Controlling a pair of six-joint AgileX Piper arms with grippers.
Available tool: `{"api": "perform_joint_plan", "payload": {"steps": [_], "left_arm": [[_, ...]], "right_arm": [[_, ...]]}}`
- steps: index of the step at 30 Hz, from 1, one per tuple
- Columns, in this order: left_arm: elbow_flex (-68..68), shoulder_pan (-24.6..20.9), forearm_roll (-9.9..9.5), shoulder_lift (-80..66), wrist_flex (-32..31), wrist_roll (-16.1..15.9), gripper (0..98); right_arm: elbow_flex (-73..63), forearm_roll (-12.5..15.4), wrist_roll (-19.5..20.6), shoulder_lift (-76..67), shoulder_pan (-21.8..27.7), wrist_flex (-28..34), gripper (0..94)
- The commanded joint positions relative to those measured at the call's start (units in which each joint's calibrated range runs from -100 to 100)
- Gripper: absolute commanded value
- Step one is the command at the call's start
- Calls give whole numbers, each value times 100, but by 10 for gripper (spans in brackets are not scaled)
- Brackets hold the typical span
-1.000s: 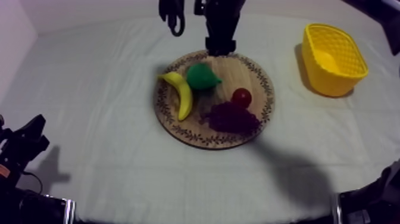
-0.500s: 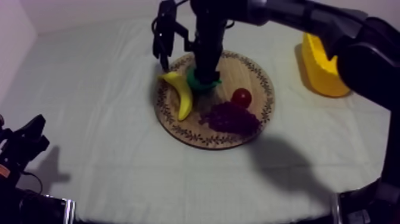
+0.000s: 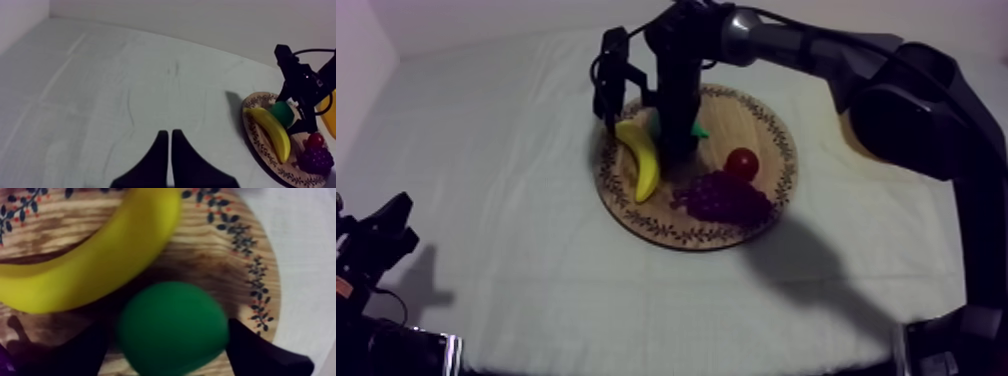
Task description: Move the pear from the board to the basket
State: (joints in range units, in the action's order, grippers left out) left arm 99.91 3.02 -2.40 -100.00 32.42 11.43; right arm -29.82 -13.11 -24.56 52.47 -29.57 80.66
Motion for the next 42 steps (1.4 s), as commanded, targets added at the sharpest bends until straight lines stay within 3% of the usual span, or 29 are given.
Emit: {"api": "perform_joint_plan", "payload": {"steps": [1,5,13,22,33,38,42], "left_arm": [[-2,-1,-2,0,0,2,1],[-2,-1,-2,0,0,2,1],[-2,-1,-2,0,0,2,1],[-2,-1,-2,0,0,2,1],[-2,-1,-2,0,0,2,1],[-2,-1,-2,0,0,2,1],[-2,-1,-2,0,0,2,1]], "right_arm": [[35,30,-48,6,-19,9,616],[120,50,-76,-20,-52,16,504],[385,-45,51,-371,-57,-39,434],[864,-122,139,-1670,-74,167,423],[757,-63,193,-3416,-170,1075,428],[544,-78,444,-3894,-170,1480,428],[469,-132,885,-4103,-88,1637,440]]}}
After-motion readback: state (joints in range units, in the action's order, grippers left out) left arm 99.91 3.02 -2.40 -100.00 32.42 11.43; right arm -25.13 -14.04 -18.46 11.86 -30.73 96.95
